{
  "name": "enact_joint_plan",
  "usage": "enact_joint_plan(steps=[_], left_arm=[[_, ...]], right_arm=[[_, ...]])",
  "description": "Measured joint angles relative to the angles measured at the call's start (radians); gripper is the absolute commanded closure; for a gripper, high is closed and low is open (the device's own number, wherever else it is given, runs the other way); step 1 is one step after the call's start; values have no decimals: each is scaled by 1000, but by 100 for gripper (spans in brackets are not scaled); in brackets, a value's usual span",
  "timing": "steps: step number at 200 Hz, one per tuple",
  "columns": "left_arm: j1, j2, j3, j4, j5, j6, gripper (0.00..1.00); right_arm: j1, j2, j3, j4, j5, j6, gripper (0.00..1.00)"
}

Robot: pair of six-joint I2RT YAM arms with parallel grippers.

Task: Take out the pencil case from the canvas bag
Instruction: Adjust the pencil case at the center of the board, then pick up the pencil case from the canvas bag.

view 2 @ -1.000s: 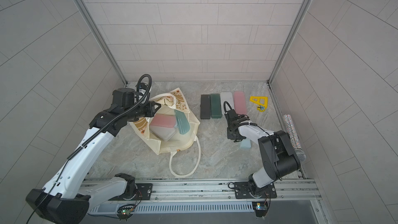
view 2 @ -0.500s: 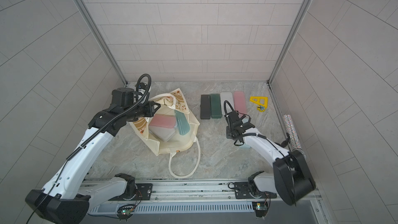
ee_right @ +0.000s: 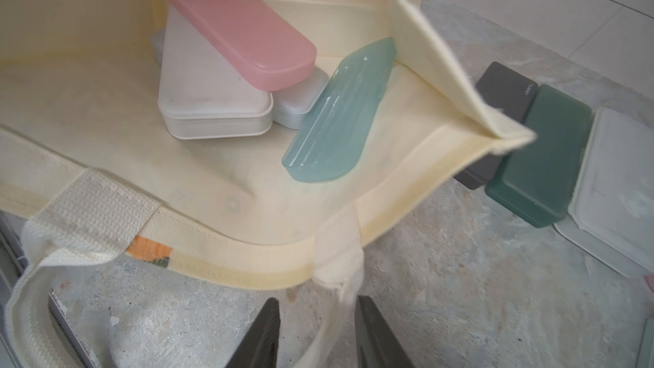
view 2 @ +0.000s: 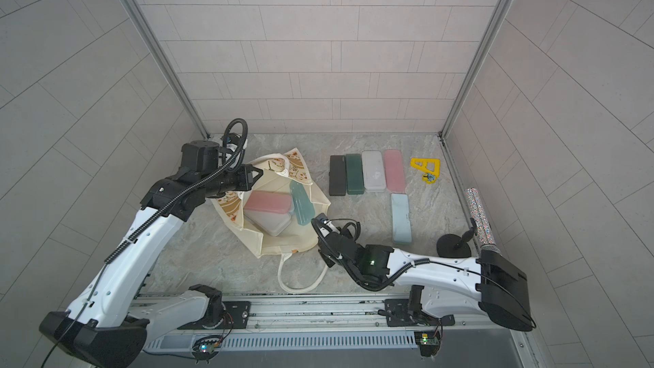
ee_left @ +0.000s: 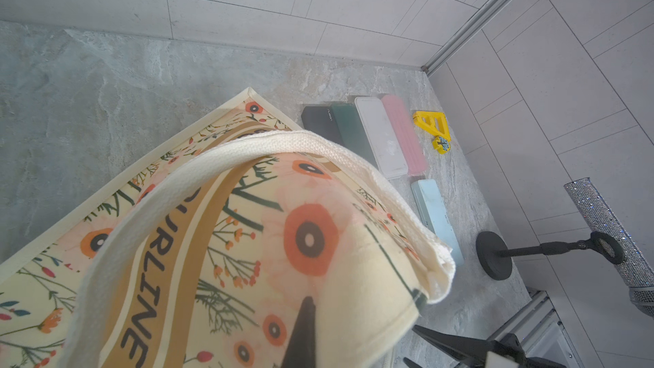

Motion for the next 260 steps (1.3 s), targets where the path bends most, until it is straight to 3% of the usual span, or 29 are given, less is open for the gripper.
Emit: enact_joint_plan(steps=[50, 114, 146, 193, 260], left_arm=[[-5, 0, 6, -10, -4, 0, 100], [-5, 5, 60, -69, -12, 7, 100], [-6, 7, 69, -80, -12, 11, 100], [-5, 7, 69, -83, -16, 12, 100], [-5, 7, 69, -84, -26, 19, 100]], right_arm=[[18, 252, 208, 48, 36, -97, 59], [16, 481, 419, -32, 186, -152, 44], [13, 533, 479, -77, 241, -169, 26], [2, 557, 527, -133, 294, -187, 10], [-28, 679, 605, -239, 301, -159, 7]])
